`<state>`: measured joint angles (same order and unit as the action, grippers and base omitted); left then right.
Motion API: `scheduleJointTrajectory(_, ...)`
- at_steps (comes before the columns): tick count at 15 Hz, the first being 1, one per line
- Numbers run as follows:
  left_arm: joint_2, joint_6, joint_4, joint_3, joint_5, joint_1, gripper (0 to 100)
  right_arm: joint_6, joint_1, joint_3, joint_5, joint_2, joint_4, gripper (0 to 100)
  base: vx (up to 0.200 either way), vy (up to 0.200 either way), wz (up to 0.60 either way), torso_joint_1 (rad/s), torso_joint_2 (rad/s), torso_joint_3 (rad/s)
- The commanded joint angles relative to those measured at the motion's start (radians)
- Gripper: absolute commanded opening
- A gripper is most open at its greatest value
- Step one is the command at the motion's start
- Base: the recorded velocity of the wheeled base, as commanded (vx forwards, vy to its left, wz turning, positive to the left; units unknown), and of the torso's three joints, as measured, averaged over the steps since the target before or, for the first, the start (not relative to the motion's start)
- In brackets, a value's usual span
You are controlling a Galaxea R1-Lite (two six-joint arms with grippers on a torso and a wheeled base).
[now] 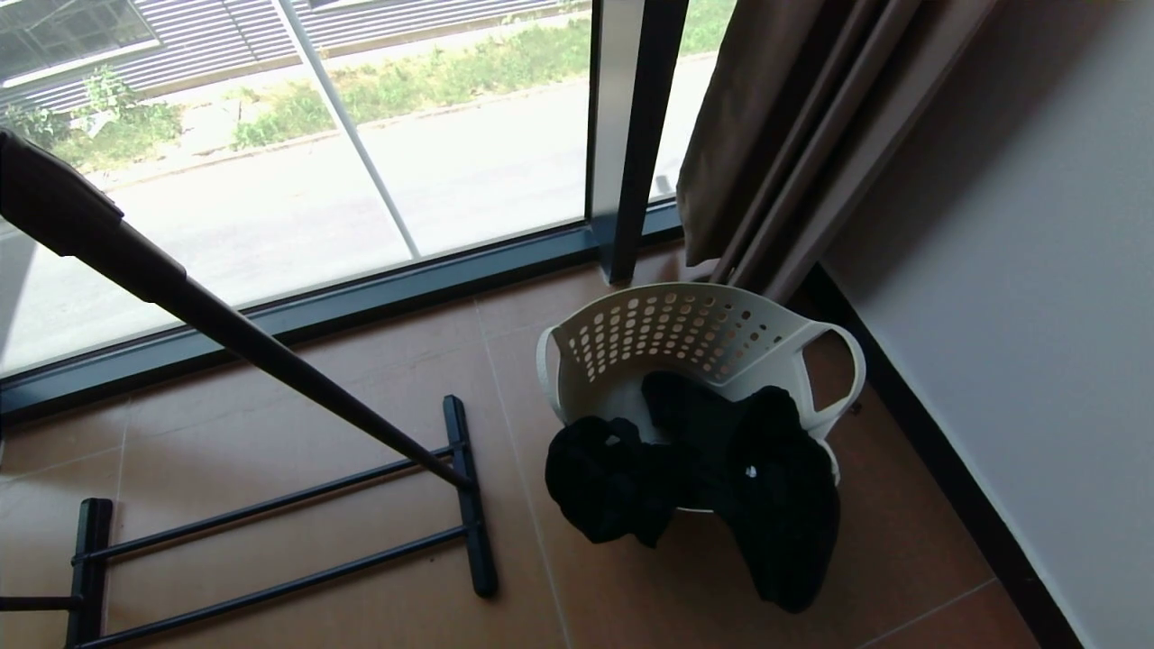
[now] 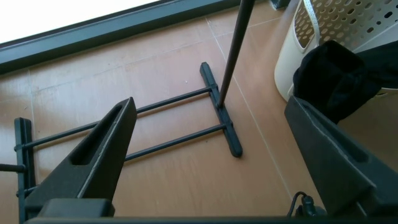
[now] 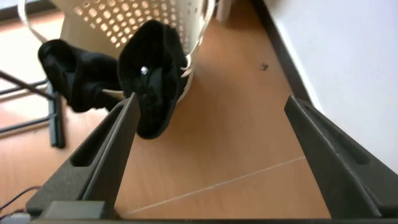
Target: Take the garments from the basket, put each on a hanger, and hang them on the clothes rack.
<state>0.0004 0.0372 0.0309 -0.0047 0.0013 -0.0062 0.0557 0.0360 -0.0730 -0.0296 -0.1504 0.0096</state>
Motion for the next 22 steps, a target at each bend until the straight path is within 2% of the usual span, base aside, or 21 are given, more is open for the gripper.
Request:
scheduleJointTrajectory(1,0.000,0.000,0.000,0.000,0.000,0.000,100,-0.005,0.144,-0.111,0.034,-0.348,-0.026,100,0.000,0.000,0.00,0.000,0.00,0.000)
scheduleJointTrajectory(3,0.000,0.000,0.000,0.000,0.000,0.000,100,-0.013,0.182,-0.137,0.033,-0.521,-0.071,100,0.000,0.000,0.00,0.000,0.00,0.000)
scheduleJointTrajectory(4,0.000,0.000,0.000,0.000,0.000,0.000,100,-0.054,0.180,-0.205,0.033,-0.676,-0.077,100,0.000,0.000,0.00,0.000,0.00,0.000)
scheduleJointTrajectory(6,0.000,0.000,0.000,0.000,0.000,0.000,100,-0.117,0.180,-0.289,0.034,-0.813,-0.085,100,0.000,0.000,0.00,0.000,0.00,0.000)
scheduleJointTrajectory(8,0.000,0.000,0.000,0.000,0.000,0.000,100,-0.260,0.179,-0.412,0.033,-1.000,-0.085,100,0.000,0.000,0.00,0.000,0.00,0.000)
scheduleJointTrajectory(9,0.000,0.000,0.000,0.000,0.000,0.000,100,-0.284,0.179,-0.432,0.031,-1.032,-0.085,100,0.000,0.000,0.00,0.000,0.00,0.000)
scheduleJointTrajectory(10,0.000,0.000,0.000,0.000,0.000,0.002,100,-0.378,0.177,-0.498,0.031,-1.117,-0.085,100,0.000,0.000,0.00,0.000,0.00,0.000)
scheduleJointTrajectory(11,0.000,0.000,0.000,0.000,0.000,0.000,100,-0.424,0.177,-0.547,0.030,-1.180,-0.085,100,0.000,0.000,0.00,0.000,0.00,0.000)
scheduleJointTrajectory(13,0.000,0.000,0.000,0.000,0.000,0.000,100,-0.504,0.190,-0.640,0.030,-1.270,-0.083,100,0.000,0.000,0.00,0.000,0.00,0.000)
scheduleJointTrajectory(14,0.000,0.000,0.000,0.000,0.000,0.000,100,-0.507,0.191,-0.643,0.030,-1.275,-0.083,100,0.000,0.000,0.00,0.000,0.00,0.000)
scheduleJointTrajectory(15,0.000,0.000,0.000,0.000,0.000,0.000,100,-0.594,0.222,-0.723,0.027,-1.357,-0.082,100,0.000,0.000,0.00,0.000,0.00,0.000)
scheduleJointTrajectory(16,0.000,0.000,0.000,0.000,0.000,0.000,100,-0.617,0.225,-0.745,0.025,-1.385,-0.080,100,0.000,0.000,0.00,0.000,0.00,0.000)
scheduleJointTrajectory(17,0.000,0.000,0.000,0.000,0.000,0.000,100,-0.692,0.225,-0.777,0.013,-1.443,-0.079,100,0.000,0.000,0.00,0.000,0.00,0.000)
scheduleJointTrajectory(18,0.000,0.000,0.000,0.000,0.000,0.000,100,-0.803,0.225,-0.814,-0.029,-1.505,-0.080,100,0.000,0.000,0.00,0.000,0.00,0.000)
scheduleJointTrajectory(19,0.000,0.000,0.000,0.000,0.000,0.000,100,-0.872,0.225,-0.835,-0.076,-1.543,-0.083,100,0.000,0.000,0.00,0.000,0.00,0.000)
scheduleJointTrajectory(22,0.000,0.000,0.000,0.000,0.000,0.000,100,-0.938,0.260,-0.898,-0.121,-1.623,-0.077,100,0.000,0.000,0.00,0.000,0.00,0.000)
